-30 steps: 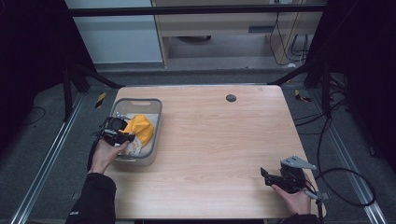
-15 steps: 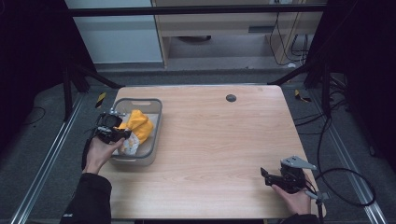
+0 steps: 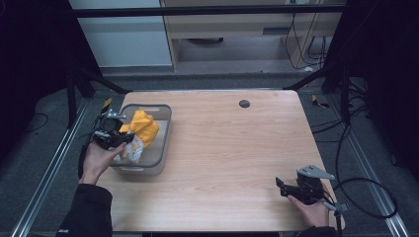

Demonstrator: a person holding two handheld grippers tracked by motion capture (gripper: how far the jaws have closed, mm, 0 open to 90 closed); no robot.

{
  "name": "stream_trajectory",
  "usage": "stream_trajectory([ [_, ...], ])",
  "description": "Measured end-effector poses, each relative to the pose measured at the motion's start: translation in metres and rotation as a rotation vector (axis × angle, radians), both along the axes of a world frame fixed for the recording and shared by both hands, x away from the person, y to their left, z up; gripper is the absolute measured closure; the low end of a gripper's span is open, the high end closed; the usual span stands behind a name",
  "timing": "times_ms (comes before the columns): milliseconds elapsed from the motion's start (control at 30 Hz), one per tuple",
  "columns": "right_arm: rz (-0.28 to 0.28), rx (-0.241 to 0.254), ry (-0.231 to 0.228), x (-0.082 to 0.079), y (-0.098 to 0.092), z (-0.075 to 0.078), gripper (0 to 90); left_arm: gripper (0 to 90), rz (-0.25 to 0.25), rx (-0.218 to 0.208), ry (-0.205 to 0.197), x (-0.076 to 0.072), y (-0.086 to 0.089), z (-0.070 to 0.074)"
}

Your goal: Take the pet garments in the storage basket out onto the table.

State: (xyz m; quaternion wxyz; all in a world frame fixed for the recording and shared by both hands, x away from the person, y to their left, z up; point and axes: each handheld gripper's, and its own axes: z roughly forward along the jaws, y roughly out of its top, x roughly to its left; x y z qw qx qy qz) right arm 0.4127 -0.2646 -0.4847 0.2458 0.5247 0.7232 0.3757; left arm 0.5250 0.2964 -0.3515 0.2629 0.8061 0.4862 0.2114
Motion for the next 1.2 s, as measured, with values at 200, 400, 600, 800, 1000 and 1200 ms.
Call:
stream_trajectory([
  [200,-0.003,0.009,-0.001,-0.001,0.000,0.001,14.8,79.3,-0.018,0.009,-0.022,-0.007,0.000,0.011],
  [400,0.000,0.002,-0.006,0.000,0.000,0.000,14.8,79.3,-0.033,-0.002,-0.042,-0.013,-0.002,0.022],
  [600,-0.001,0.008,-0.002,-0.001,0.001,0.001,14.9,79.3,-0.071,-0.011,-0.057,-0.019,-0.010,0.030],
  [800,-0.001,0.009,-0.002,-0.001,0.001,0.001,15.0,79.3,-0.116,-0.009,-0.065,-0.026,-0.022,0.037],
  [1000,0.000,0.009,-0.002,-0.001,0.000,0.001,14.9,79.3,-0.158,-0.006,-0.069,-0.031,-0.033,0.042],
  [1200,0.000,0.010,-0.001,-0.001,0.000,0.001,14.9,79.3,-0.198,0.004,-0.074,-0.038,-0.043,0.046],
])
